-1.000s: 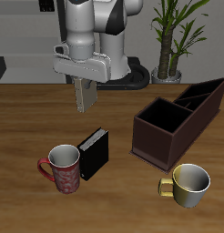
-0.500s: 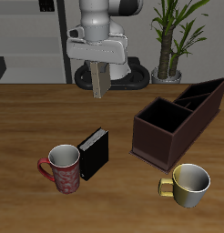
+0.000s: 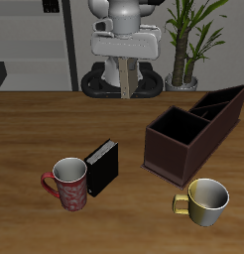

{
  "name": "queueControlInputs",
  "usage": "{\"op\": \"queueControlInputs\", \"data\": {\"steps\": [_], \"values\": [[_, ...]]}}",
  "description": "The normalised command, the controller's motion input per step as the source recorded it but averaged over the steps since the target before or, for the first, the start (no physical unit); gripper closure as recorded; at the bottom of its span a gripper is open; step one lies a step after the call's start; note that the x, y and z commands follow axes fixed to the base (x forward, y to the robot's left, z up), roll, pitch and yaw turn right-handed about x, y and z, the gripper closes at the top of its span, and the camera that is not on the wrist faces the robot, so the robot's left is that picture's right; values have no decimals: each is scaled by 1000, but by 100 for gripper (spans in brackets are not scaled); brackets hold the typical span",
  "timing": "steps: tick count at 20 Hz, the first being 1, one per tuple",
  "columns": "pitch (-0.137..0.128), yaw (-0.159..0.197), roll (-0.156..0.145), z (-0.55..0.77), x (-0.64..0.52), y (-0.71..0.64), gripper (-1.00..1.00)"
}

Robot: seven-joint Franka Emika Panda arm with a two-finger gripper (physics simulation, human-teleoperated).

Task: Place the yellow book into the left desk caddy's right compartment and place the red mug into the left desk caddy's left compartment

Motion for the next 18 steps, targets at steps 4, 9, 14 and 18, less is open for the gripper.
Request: {"op": "queueControlInputs", "data": {"steps": [4,9,14,18], "values": [[58,2,-29,162,146,321,100],[1,-2,0,232,95,236,100],[-3,-1,13,173,99,272,100],[-2,4,-16,117,105,233,100]]}}
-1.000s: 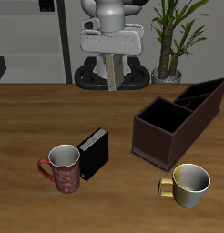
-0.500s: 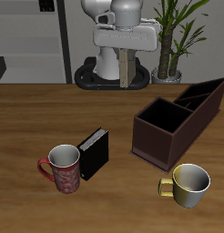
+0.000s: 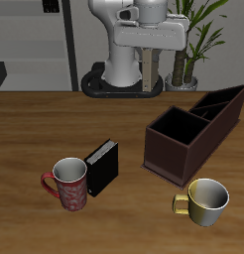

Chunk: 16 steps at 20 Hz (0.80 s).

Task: Place the yellow book into the left desk caddy's right compartment and place the red mug into the left desk caddy's left compartment

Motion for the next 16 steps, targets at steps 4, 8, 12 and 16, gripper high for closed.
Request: {"op": "queueControlInputs", "data": {"steps": [4,8,12,16], "values": [[21,-7,10,50,151,335,100],[-33,21,31,205,101,421,100],[-49,-2,-10,225,161,179,100],[-26,-15,-22,93,212,48,100]]}}
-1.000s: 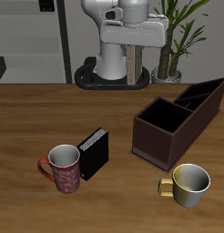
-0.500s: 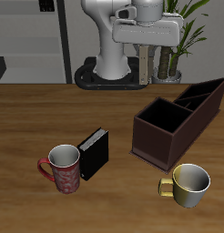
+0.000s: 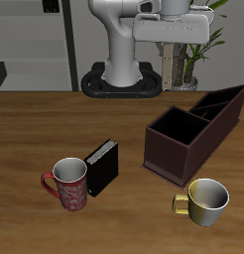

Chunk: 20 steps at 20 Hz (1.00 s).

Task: Place the yellow book into the left desk caddy's right compartment and place the red mug into the left desk caddy's left compartment

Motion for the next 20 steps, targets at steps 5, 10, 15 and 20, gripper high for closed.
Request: {"op": "queueControlInputs", "data": {"steps": [5,10,15,20], "values": [[13,-20,-41,-80,353,-40,100],[55,-24,-17,-233,351,188,100],[12,-8,39,-32,11,334,100],[-14,-6,20,36,36,169,100]]}}
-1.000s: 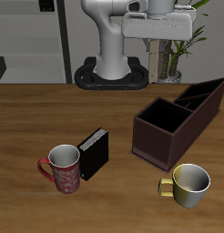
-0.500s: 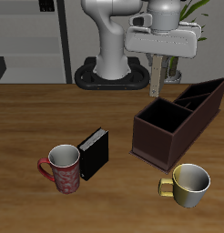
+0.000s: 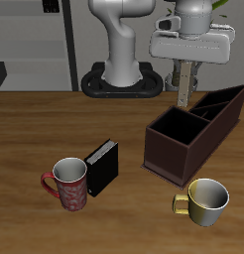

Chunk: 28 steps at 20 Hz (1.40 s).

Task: Place the yellow book into the left desk caddy's right compartment and place the red mug into the left desk caddy's left compartment

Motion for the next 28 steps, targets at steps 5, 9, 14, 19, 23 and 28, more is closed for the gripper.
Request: {"op": "queueControlInputs", "data": {"steps": [5,9,14,19,23,28], "values": [[-8,-11,-5,-38,175,42,100],[-17,10,-14,28,110,-9,100],[-6,-1,-13,39,126,-45,100],[-1,23,-5,-62,104,-54,100],[-1,17,-1,-72,87,-30,100],[15,-3,5,-137,60,-30,100]]}}
